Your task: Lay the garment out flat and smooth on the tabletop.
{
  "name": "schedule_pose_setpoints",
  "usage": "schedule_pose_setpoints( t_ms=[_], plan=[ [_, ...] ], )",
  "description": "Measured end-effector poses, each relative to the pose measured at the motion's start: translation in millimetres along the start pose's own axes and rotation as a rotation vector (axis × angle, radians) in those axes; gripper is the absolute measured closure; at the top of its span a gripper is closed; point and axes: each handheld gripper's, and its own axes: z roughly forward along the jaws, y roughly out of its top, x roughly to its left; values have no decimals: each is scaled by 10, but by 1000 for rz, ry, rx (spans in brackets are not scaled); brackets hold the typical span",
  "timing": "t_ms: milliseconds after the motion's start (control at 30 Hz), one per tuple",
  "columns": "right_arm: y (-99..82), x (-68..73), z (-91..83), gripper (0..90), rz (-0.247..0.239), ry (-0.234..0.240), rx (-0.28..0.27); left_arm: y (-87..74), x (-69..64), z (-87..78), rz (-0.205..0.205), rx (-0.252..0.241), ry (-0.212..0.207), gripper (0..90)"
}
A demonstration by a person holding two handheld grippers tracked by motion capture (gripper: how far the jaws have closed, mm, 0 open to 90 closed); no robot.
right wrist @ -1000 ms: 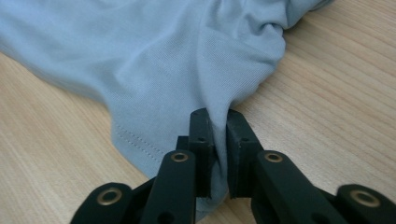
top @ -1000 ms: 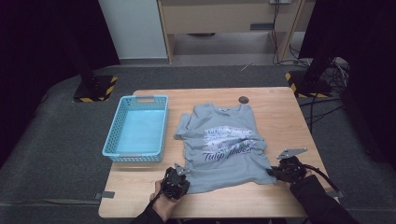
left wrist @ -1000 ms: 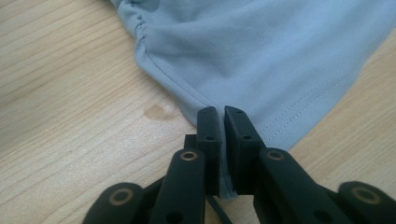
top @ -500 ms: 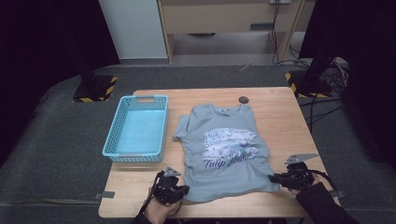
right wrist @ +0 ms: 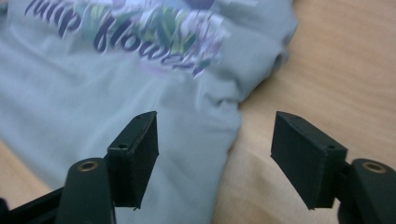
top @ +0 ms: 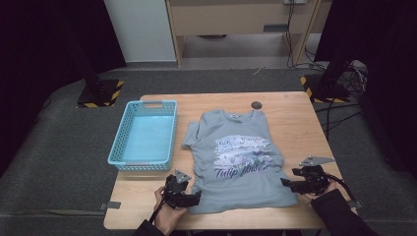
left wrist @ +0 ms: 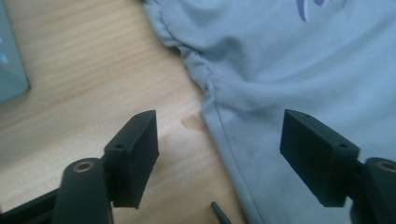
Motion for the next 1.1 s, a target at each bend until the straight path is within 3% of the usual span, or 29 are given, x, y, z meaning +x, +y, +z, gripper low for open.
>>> schedule_pose_setpoints(
  t_ms=[333, 533, 933, 1100],
  plan=[
    [269, -147, 93, 251, 4, -50, -119, 102, 144, 151, -27, -32, 21, 224],
    [535, -282, 171, 273, 62, -48, -205, 92, 149, 205, -25, -19, 15, 217],
    [1122, -565, 544, 270, 91, -121, -238, 74, 183, 298, 23, -14, 26, 125],
    [1291, -682, 777, 250, 95, -115, -236, 74, 206, 330, 19, -13, 42, 43]
  ],
)
